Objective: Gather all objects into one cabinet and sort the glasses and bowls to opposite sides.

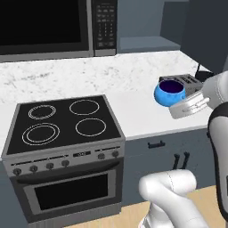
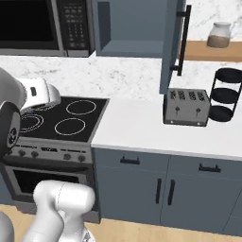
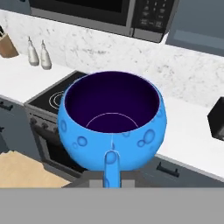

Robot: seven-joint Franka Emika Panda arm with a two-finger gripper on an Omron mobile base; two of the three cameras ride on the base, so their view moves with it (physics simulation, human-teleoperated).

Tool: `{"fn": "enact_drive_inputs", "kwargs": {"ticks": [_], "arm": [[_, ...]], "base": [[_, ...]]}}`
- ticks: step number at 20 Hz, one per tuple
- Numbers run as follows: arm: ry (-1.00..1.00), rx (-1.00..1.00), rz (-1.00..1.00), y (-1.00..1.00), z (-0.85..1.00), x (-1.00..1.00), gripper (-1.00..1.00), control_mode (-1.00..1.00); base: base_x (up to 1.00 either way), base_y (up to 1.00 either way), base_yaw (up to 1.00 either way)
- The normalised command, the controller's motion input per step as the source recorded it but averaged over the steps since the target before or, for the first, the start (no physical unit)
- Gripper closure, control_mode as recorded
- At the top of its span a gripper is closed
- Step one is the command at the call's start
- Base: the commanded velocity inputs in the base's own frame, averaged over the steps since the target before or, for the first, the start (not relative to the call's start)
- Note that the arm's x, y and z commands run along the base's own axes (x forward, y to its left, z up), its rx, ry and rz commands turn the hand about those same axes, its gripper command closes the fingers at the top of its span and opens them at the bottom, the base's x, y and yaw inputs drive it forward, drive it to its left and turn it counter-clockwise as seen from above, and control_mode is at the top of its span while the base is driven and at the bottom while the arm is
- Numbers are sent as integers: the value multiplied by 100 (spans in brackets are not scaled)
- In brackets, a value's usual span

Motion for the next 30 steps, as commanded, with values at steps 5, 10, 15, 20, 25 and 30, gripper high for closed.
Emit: {"fn": "enact_drive_inputs", "kwargs": {"ticks": [5,10,15,20,25,30], "arm": [[0,0,0,0,0,0,100,100],[0,0,0,0,0,0,100,100],[0,0,0,0,0,0,100,100],[0,0,0,0,0,0,100,100],[0,0,0,0,0,0,100,100],[0,0,0,0,0,0,100,100]], "base": [[-100,36,9],[-45,92,62],[-41,74,96],[-46,65,99],[-64,83,80],[-17,40,28]]}}
